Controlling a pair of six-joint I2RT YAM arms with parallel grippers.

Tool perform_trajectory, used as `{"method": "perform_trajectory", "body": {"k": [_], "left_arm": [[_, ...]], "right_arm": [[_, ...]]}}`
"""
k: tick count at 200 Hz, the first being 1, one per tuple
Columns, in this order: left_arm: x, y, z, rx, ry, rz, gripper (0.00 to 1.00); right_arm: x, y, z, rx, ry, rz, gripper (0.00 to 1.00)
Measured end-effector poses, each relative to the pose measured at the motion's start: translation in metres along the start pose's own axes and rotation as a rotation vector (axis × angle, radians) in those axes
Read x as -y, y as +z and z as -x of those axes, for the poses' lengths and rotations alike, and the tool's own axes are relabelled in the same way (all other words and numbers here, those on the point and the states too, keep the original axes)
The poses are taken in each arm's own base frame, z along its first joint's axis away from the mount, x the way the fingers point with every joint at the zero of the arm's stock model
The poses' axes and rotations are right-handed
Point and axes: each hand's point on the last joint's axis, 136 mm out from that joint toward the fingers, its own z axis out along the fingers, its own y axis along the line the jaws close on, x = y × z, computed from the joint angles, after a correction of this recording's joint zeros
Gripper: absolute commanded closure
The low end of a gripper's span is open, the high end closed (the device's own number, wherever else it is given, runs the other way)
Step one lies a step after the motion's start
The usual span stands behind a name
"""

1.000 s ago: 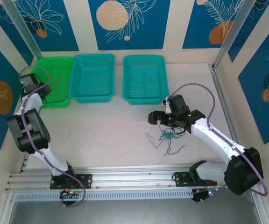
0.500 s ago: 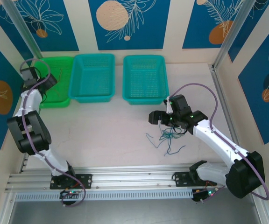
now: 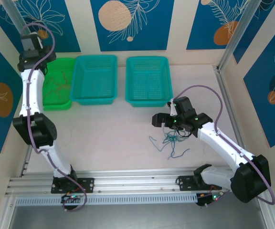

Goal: Untangle the cables

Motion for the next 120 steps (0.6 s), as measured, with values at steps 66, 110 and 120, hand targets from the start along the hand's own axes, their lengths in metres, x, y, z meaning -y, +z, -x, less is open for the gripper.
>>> {"method": "perform_trajectory", "body": {"k": [66,110,120], "left_arm": [[-0.027,0.072,-0.110,-0.352,0.013,0.101,0.28],[-0.007,-0.011,-0.087,-0.223,-0.107,-0.016,0.30],[0.001,-0.044,-0.079,-0.164,-0.131,-0.058,0.30]], "right_arm": [[-0.001,-0.007,0.003,0.021,0.002,0.011,0.00],[0.001,-0.005,0.005,0.022,0.019,0.007,0.01],[0.003,-0.003,0.005,0.019,0.035,0.001,0.00]]}}
